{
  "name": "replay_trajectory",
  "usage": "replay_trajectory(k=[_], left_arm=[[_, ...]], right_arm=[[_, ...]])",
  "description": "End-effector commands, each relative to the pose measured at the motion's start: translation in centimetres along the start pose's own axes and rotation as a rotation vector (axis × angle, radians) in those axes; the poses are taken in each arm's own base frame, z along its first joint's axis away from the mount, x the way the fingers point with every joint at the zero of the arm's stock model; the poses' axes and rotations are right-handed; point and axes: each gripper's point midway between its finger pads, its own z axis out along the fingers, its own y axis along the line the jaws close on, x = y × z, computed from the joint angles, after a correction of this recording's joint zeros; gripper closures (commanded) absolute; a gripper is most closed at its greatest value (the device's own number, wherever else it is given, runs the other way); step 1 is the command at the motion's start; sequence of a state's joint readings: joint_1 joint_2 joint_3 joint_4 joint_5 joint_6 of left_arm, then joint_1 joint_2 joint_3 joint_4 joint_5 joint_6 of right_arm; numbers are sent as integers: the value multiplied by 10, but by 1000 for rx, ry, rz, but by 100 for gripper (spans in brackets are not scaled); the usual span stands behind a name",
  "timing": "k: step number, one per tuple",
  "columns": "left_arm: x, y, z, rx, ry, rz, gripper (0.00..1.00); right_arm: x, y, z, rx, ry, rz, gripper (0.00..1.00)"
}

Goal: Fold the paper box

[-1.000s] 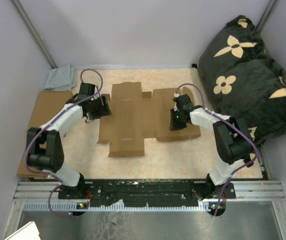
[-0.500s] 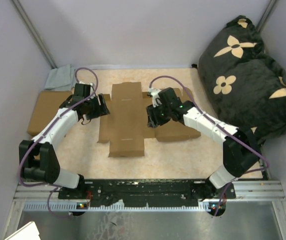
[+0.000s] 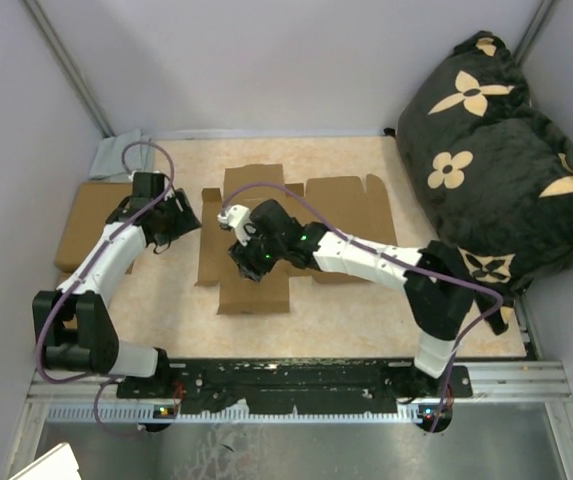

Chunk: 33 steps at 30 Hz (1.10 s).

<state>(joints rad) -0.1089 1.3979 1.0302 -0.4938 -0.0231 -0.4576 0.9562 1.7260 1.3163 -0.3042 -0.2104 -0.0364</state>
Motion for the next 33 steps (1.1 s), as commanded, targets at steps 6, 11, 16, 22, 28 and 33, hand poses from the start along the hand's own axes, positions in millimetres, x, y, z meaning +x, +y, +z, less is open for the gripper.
replay_trajectory(k=[6, 11, 16, 22, 28, 33], left_arm=[[5, 21, 13, 85, 41, -183, 29], [8, 32, 14, 101, 44, -217, 29], [12, 40, 16, 102, 50, -242, 29], [10, 44, 15, 104, 43, -258, 30], [12, 44, 15, 109, 48, -255, 30], [13, 46, 14, 102, 47, -251, 30]], right_arm=[[-63, 31, 57, -101, -153, -171, 47], [-64, 51, 80, -146, -139, -207, 48], [-58, 67, 93, -189, -115, -221, 48], [-41, 79, 107, -216, -54, -237, 48], [-31, 73, 124, -174, -9, -250, 48], [-28, 64, 136, -130, 13, -246, 51]])
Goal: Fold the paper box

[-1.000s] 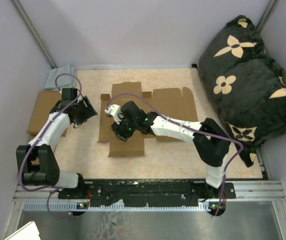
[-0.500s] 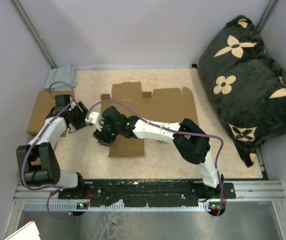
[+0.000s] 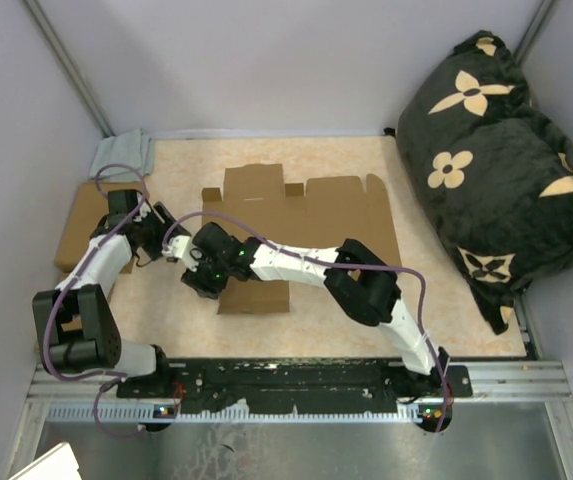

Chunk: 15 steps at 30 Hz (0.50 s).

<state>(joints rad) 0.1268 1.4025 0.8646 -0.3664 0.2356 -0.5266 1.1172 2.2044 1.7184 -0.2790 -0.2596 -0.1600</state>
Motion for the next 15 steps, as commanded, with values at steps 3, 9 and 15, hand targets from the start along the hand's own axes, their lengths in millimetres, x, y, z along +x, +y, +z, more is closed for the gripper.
replay_trajectory(k=[3, 9, 15], left_arm=[[-4, -2, -5, 21, -27, 8, 30], [-5, -3, -7, 23, -31, 20, 30], [-5, -24, -11, 137, -17, 62, 31]], right_arm=[[-17, -16, 9, 73, -5, -22, 58], [-13, -29, 7, 139, -9, 11, 91], [-57, -38, -43, 77, -282, 117, 100]])
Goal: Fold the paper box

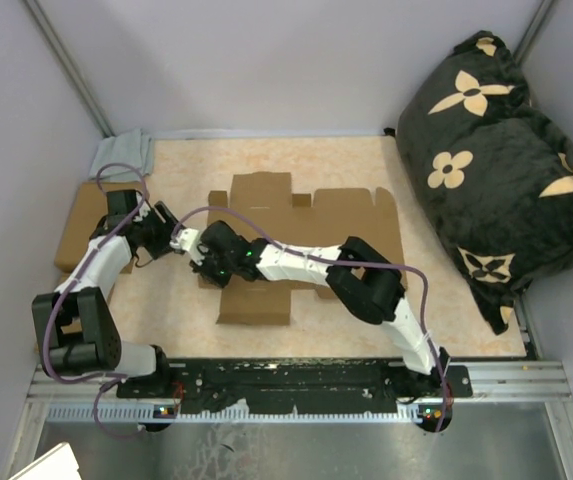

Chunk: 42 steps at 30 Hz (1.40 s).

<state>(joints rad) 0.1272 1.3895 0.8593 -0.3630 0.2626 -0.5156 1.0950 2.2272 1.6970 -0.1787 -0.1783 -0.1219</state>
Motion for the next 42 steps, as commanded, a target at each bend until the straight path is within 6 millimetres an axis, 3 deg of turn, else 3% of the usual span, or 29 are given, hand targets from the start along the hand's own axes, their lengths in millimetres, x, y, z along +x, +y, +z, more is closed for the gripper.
replay_trajectory(k=[1, 4, 9, 19, 25, 33, 38, 41, 42], left_arm=[[-7, -23, -9, 130, -22, 65, 31], [-8, -34, -13, 187, -26, 99, 32], [-1, -60, -21, 321, -13, 157, 33], [9, -111, -14, 362, 30, 314, 33], [3, -118, -5, 338, 39, 342, 33], [20, -138, 4, 375, 97, 413, 36], [27, -151, 2, 436, 117, 440, 44], [27, -154, 0, 447, 112, 459, 60], [26, -155, -1, 450, 110, 466, 72]], right_arm=[[-62, -15, -58, -52, -274, 117, 100], [-76, -26, -89, -125, -409, 173, 100], [-87, -22, -128, -204, -586, 170, 100], [-96, -1, -156, -296, -663, 125, 100], [-91, 7, -163, -322, -649, 119, 100], [-90, 9, -167, -331, -643, 123, 97], [-89, 8, -163, -328, -625, 129, 96], [-88, 6, -162, -318, -615, 136, 96], [-87, 5, -161, -314, -607, 142, 95]])
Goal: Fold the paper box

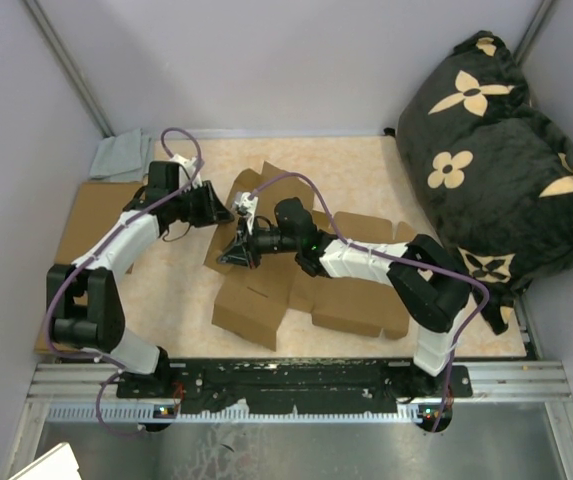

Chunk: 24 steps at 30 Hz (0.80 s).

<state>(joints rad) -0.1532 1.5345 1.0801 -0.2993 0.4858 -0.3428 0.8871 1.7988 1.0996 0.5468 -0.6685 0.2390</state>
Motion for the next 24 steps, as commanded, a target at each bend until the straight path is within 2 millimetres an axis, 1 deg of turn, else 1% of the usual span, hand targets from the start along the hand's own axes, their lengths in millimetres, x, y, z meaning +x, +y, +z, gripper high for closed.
replay_trajectory(k=[1, 2, 3, 4, 5, 6, 8, 9, 11, 13, 15, 18, 21, 22, 24], left_arm=[[-15, -15, -4, 46, -26, 70, 79], [-16, -15, -5, 43, -28, 77, 86], [-18, -16, -6, 37, -33, 86, 92], [-21, -17, -7, 29, -40, 94, 98], [-23, -17, -9, 19, -46, 104, 100], [-26, -18, -10, 14, -52, 116, 100], [-31, -23, -15, 13, -69, 137, 100], [-33, -25, -16, 12, -77, 147, 100], [-37, -29, -19, 13, -89, 171, 100], [-41, -33, -22, 7, -97, 201, 100], [-45, -36, -26, -1, -105, 245, 100], [-53, -42, -32, -12, -124, 284, 100], [-60, -50, -36, -6, -139, 327, 100], [-63, -53, -37, -13, -147, 346, 100], [-70, -60, -41, -36, -166, 392, 100]], right_arm=[[-37, 14, -3, -15, -65, -64, 94], [-36, 13, -3, -5, -57, -57, 91], [-36, 10, -3, 12, -49, -49, 85], [-37, 7, -4, 33, -40, -41, 75], [-37, 3, -6, 61, -34, -33, 69], [-37, -2, -10, 93, -28, -21, 65], [-38, -12, -23, 146, -29, 1, 62], [-40, -16, -31, 169, -37, 14, 59], [-51, -28, -56, 246, -70, 35, 51], [-54, -46, -81, 343, -83, 63, 46], [-55, -69, -111, 469, -89, 87, 45], [-56, -109, -161, 691, -109, 140, 45], [-48, -149, -208, 883, -119, 234, 44], [-34, -169, -225, 949, -90, 297, 44], [-20, -194, -242, 1010, -57, 380, 44]])
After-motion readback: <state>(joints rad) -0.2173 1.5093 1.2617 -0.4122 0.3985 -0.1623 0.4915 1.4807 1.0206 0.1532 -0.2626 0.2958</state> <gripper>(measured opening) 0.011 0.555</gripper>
